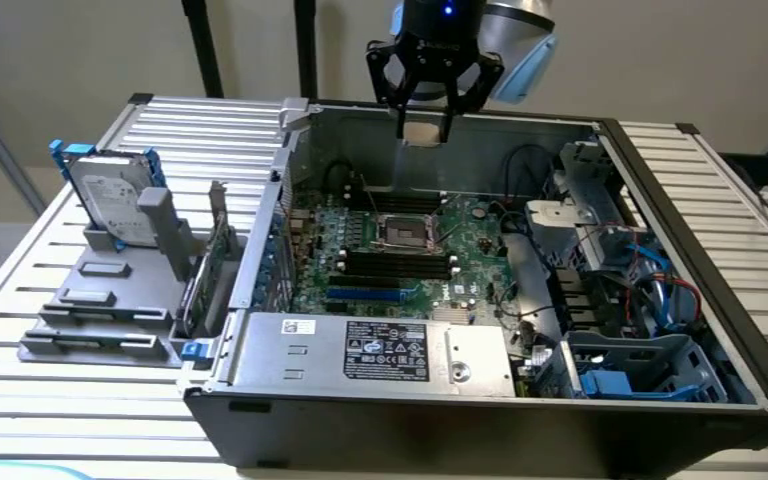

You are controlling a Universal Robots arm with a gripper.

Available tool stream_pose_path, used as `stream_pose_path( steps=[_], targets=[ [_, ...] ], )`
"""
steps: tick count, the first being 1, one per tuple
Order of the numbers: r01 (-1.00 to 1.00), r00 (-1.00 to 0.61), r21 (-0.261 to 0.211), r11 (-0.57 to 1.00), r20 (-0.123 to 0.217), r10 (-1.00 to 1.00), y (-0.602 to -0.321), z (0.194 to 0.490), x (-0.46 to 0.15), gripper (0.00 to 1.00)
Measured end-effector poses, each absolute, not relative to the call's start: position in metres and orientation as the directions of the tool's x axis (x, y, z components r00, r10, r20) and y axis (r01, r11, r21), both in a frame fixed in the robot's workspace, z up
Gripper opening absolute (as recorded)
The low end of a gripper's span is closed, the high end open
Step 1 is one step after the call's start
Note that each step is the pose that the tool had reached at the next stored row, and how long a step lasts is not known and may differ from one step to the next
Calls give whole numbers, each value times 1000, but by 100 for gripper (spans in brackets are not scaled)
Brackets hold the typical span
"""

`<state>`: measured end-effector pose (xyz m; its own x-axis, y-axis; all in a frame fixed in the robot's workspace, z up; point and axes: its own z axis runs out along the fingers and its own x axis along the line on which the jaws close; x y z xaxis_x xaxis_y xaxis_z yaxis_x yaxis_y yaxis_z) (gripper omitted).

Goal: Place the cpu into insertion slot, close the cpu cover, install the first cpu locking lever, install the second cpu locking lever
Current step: 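Place the cpu into insertion slot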

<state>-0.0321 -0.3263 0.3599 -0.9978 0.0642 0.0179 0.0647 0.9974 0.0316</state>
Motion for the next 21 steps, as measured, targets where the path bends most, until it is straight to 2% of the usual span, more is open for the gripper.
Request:
stream_pose_path(
  steps=[21],
  targets=[
    [427, -904, 32, 904, 18, 427, -326, 354, -32, 54]
  ],
)
